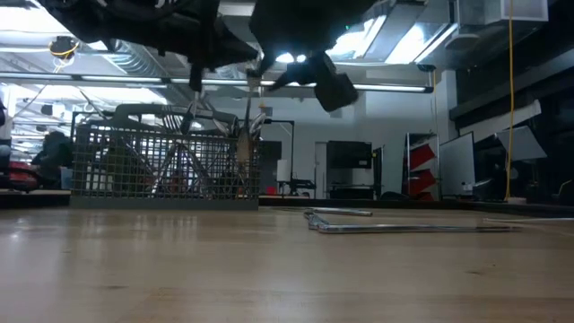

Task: Sort silverware
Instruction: Put the silver fork into the silverware rack

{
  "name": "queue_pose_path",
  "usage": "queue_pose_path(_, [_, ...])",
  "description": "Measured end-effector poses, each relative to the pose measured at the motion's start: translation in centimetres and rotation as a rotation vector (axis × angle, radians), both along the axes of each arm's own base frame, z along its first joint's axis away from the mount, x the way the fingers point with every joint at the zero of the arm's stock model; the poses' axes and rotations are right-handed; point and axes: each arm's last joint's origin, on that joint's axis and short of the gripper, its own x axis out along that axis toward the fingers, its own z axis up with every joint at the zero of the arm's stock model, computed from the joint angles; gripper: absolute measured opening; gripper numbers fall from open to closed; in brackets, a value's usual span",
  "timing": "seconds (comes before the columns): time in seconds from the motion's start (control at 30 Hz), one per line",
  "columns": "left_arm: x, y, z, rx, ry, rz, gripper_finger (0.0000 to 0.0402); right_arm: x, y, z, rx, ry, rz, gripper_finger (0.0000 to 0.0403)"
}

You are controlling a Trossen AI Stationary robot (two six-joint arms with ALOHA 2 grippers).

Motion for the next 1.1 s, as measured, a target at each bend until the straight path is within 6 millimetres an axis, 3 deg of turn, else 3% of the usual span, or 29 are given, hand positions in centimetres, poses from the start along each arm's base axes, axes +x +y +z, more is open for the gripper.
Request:
queue_pose_path(0.2, [-2.7, 0.7, 2.8, 0.077, -0.072, 0.048, 0.0, -1.5, -0.5, -0.2, 0.077, -0.053, -0.136, 0.0127])
queue_pose_path(0.33, [-4.7, 0.9, 4.4, 0.135, -0.107, 0.076, 0.0, -2.7, -0.8, 0.2, 0.229, -0.102, -0.183, 0.0127])
queue_pose_path(0.47, [-6.1, 1.0, 4.5, 0.147, -0.04, 0.101, 0.0, -3.8, -0.9, 0.2, 0.346, -0.115, -0.247, 0.0127])
queue_pose_path(0.67, [-6.8, 1.5, 2.2, 0.107, 0.11, 0.213, 0.0, -5.4, -1.3, -0.5, 0.452, -0.105, -0.39, 0.0127])
queue_pose_path(0.9, [-7.5, 2.6, -1.3, 0.068, 0.134, 0.277, 0.0, -7.7, -1.0, -0.8, 0.846, 0.06, -0.617, 0.0127])
queue_pose_path(1.1, [-8.1, 2.9, -3.5, -0.005, 0.135, 0.309, 0.0, -7.9, -0.4, -1.3, 1.066, 0.152, -0.69, 0.0127])
